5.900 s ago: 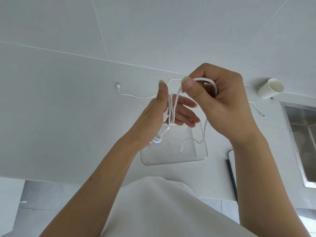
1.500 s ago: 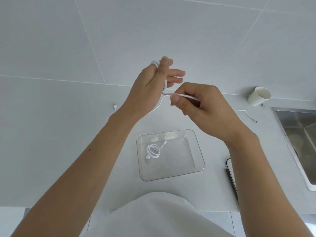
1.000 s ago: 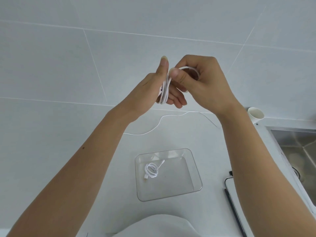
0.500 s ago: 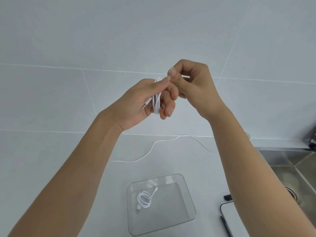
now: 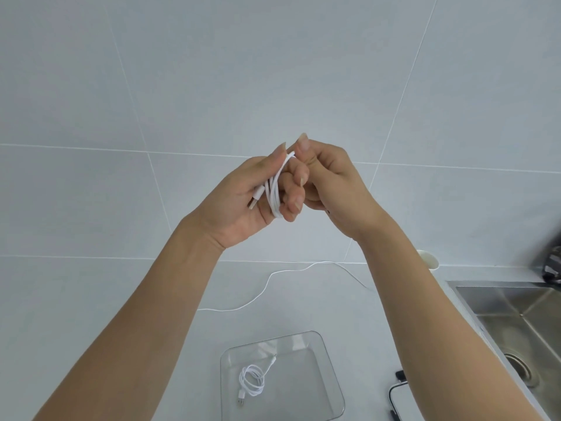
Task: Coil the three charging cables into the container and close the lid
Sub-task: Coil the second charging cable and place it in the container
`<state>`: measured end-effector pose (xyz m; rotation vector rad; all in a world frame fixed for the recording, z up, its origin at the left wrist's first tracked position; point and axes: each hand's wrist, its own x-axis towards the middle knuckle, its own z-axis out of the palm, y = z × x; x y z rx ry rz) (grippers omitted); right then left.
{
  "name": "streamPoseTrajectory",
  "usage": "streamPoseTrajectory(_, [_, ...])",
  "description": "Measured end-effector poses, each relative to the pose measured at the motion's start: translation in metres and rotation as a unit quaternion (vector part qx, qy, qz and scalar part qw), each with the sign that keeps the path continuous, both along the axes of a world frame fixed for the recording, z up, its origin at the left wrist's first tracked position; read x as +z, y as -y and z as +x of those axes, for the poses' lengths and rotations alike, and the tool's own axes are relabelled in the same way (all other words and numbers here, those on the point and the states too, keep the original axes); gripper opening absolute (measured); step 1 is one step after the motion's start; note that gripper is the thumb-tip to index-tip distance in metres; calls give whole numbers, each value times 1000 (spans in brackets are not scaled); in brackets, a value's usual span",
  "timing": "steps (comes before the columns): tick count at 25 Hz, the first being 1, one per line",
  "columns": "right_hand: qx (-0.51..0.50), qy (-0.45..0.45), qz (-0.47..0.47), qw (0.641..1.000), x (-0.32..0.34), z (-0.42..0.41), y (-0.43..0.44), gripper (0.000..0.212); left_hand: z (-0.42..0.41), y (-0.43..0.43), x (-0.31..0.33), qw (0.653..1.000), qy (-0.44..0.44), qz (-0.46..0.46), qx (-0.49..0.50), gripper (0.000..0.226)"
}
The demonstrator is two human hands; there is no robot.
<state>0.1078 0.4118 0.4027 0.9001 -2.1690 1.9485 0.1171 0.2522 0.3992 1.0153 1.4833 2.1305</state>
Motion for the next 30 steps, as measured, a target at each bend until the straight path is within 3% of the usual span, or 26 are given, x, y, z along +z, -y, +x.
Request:
streamPoseTrajectory(3, [-7,-9,11,1000,-5,1,0,47,2,-4,-4,996,-1,-29,88,50])
streamPoseTrajectory(7, [26,7,-19,999,-17,1,1,46,9,-17,-13,971,-12,-59,232,48])
streamPoseTrajectory(10, [21,21,-53,998,-23,1,3,40,12,-25,-24,938,-45,-77,336,48])
streamPoseTrajectory(14, [-80,-7,-19,997,-20,-2,-4,27,10,-23,-34,876,-128,-106,453,48])
streamPoseTrajectory(23, [-165,-32,-10,986,-6,2,-8,26,10,-29,-31,833,-244,-224,443,38])
streamPoseTrajectory(30, [-127,-27,43,991,1,6,-19,22,5,-24,-22,818,-260,-192,476,41])
